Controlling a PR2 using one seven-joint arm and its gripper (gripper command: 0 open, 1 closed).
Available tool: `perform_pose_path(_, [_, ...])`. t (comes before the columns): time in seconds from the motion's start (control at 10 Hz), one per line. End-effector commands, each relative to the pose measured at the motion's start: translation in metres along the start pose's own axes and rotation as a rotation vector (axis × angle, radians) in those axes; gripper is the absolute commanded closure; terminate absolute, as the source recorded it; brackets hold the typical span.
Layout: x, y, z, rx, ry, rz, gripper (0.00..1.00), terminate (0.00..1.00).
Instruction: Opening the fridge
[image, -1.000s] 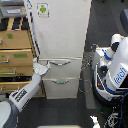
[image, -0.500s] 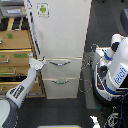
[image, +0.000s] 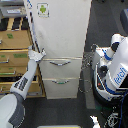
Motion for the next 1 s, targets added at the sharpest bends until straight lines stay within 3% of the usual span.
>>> perform_pose_path(0.1, [0.03, 0.005, 0.005, -0.213, 0.062, 0.114, 0.0, 0.0])
perform_pose_path(0.7, [0.033, 0.031, 0.021, -0.201, -0.02, 0.19, 0.0, 0.0])
perform_pose_path(0.8, [0.033, 0.031, 0.02, -0.206, -0.018, 0.188, 1.0, 0.0])
perform_pose_path(1.0, [0.03, 0.028, 0.012, -0.193, -0.015, 0.172, 1.0, 0.0])
